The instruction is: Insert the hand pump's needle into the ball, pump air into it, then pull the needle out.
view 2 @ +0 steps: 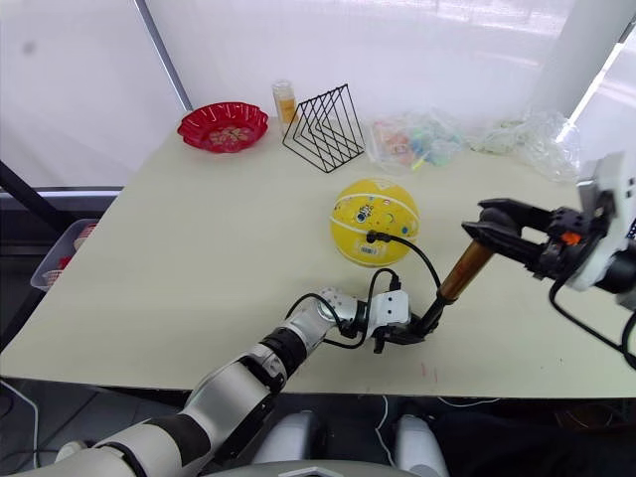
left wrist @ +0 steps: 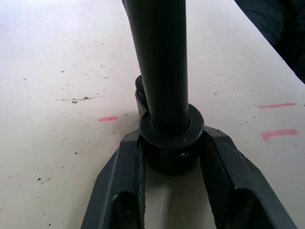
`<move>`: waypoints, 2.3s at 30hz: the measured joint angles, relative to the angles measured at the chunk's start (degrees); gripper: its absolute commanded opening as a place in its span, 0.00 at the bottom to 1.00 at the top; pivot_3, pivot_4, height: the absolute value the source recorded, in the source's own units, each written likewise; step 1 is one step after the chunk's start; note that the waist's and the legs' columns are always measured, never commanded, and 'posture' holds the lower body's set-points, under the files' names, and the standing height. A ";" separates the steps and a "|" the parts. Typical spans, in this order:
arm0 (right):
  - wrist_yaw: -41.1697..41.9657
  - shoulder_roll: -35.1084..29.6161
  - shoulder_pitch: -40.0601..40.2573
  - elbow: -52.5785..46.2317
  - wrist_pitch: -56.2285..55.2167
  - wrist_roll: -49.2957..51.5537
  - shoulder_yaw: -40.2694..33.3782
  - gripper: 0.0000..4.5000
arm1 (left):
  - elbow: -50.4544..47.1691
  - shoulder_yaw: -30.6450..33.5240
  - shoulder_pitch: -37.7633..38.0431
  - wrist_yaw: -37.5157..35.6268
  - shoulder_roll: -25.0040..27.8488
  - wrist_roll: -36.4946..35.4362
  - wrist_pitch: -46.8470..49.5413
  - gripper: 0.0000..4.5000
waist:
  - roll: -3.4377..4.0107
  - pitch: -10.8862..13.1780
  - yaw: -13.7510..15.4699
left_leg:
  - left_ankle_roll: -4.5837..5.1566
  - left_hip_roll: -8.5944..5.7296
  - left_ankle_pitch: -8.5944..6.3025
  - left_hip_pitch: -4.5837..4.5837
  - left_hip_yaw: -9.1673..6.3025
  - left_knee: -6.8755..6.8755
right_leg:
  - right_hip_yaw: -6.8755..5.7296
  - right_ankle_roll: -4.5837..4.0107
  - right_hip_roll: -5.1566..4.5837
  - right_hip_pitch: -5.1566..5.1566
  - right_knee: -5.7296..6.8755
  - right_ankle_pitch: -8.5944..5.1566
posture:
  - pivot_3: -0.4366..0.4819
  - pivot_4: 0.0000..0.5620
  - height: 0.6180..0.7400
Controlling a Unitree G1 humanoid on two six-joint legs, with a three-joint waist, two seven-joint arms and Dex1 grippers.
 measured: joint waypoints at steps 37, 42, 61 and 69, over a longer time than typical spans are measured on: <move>-2.46 9.44 5.35 -3.44 -4.52 -3.70 2.38 0.44 | 0.00 -0.05 0.16 0.03 0.02 0.09 0.43 0.25 | 0.02 -0.28 -0.05 | -0.01 -0.02 0.00 -0.03 -0.09 -0.03 | 0.12 0.00 -0.09 0.00 0.00 0.00 | 0.48 0.27 0.96; -3.94 3.46 1.85 -1.79 0.80 2.66 -1.97 0.44 | -0.02 -0.01 0.09 -0.04 0.00 0.03 0.35 0.25 | 0.04 -0.19 -0.09 | -0.01 -0.03 0.00 -0.06 -0.04 -0.01 | 0.15 0.00 -0.10 0.00 -0.02 0.00 | 0.48 0.27 0.96; -2.43 16.08 12.15 -2.21 -14.37 -20.67 19.37 0.44 | -0.05 -0.05 0.77 0.21 0.28 0.17 0.46 0.25 | -0.37 -0.63 -0.17 | -0.01 0.00 0.00 0.01 -0.13 -0.10 | 0.13 -0.04 -0.06 0.00 0.01 -0.03 | 0.48 0.27 0.96; -1.14 20.22 13.96 -0.95 -20.70 -27.16 23.16 0.44 | 0.00 -0.08 1.05 0.30 0.51 0.27 0.44 0.25 | -0.34 -0.70 -0.19 | -0.02 0.04 0.00 0.04 -0.22 -0.12 | 0.03 -0.12 0.05 0.01 0.05 -0.07 | 0.48 0.27 0.96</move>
